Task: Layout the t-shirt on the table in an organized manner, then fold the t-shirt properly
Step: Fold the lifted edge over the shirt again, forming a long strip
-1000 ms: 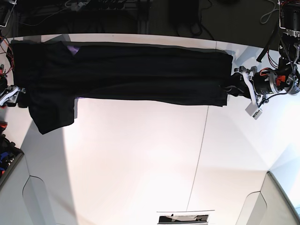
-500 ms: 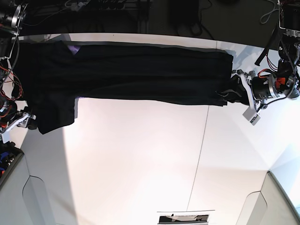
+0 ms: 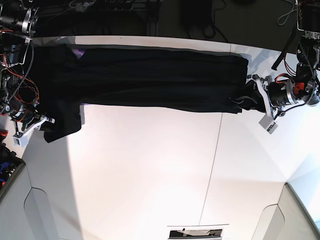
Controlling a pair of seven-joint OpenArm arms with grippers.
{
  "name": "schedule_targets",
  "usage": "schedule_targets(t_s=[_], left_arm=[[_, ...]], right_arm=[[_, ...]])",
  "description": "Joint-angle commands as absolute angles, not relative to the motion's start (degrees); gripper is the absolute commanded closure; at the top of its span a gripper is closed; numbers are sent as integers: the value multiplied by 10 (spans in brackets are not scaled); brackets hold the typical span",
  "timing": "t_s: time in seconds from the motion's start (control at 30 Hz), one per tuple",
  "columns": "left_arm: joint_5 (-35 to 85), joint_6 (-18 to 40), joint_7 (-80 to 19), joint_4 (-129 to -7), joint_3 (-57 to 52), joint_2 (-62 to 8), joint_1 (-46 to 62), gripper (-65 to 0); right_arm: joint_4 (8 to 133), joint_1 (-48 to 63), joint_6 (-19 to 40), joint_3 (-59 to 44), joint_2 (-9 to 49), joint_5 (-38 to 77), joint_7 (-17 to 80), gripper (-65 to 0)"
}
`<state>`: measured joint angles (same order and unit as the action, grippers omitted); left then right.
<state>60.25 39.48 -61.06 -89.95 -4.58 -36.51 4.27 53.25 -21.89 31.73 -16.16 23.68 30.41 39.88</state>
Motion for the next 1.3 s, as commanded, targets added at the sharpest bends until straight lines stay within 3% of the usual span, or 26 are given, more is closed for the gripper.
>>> schedule_targets(t_s=[0.0,0.13,0.33,0.77,0.97,1.17,1.2,1.27], left_arm=[[616,400,-600,-917,-58,-376,34,-283],[620,400,-603,-933,-87,-376,36,-283],[637,400,-607,-934,-125,-376,71,-283],[636,400,-611,-974,-129,-376,125,-283],[636,400,-611,-974,-129,-376,126,-283],[636,400,-611,-974,-129,-376,126,-283],[636,400,-611,-974,-129,-376,126,-283],[636,400,-611,-974,-129,-376,126,-284]], right_arm=[[541,-233,319,-165,245,310,394,0],[550,-233,319,-165,246,345,402,0],[641,-215,319,-171,249,412,516,0],[980,69,319,-290,249,434,541,0],[1027,154,320,-330,249,453,540,0],[1028,168,320,-331,246,444,539,0],[1028,167,320,-331,246,443,538,-14],[1028,165,319,-331,246,437,531,-211]])
